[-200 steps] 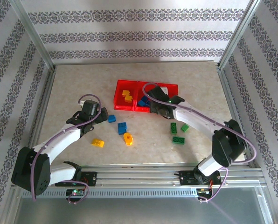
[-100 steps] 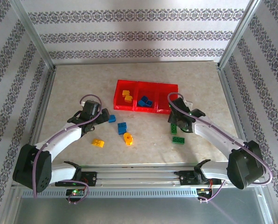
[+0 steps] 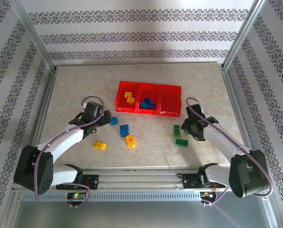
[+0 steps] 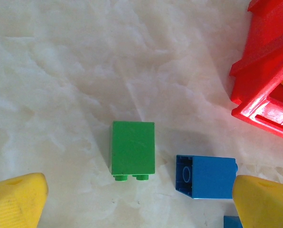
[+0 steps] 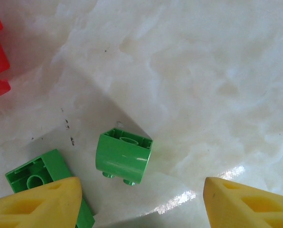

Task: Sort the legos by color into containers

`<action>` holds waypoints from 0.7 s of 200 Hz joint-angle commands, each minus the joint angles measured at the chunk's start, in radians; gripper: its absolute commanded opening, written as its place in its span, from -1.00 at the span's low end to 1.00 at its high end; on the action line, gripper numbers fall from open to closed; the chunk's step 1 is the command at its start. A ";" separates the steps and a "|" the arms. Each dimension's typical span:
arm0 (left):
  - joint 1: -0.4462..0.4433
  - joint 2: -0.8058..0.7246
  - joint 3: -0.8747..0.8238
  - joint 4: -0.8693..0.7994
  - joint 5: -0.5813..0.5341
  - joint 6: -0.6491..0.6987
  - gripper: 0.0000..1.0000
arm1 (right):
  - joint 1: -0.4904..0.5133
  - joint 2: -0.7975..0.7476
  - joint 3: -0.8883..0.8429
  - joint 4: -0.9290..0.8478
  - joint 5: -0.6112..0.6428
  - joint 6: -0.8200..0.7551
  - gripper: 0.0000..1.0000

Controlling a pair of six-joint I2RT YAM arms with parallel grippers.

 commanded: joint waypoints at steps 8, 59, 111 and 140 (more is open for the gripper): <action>0.012 0.008 -0.001 0.029 0.012 -0.018 0.99 | -0.014 0.032 -0.010 0.058 -0.047 0.001 0.38; 0.012 0.019 -0.001 0.028 0.020 -0.019 0.99 | -0.030 0.120 -0.004 0.111 -0.068 -0.007 0.36; 0.012 0.016 -0.002 0.026 0.014 -0.020 0.99 | -0.035 0.204 0.004 0.151 -0.082 -0.014 0.22; 0.011 0.011 -0.004 0.018 0.007 -0.016 0.99 | -0.037 0.215 0.003 0.155 -0.082 -0.016 0.08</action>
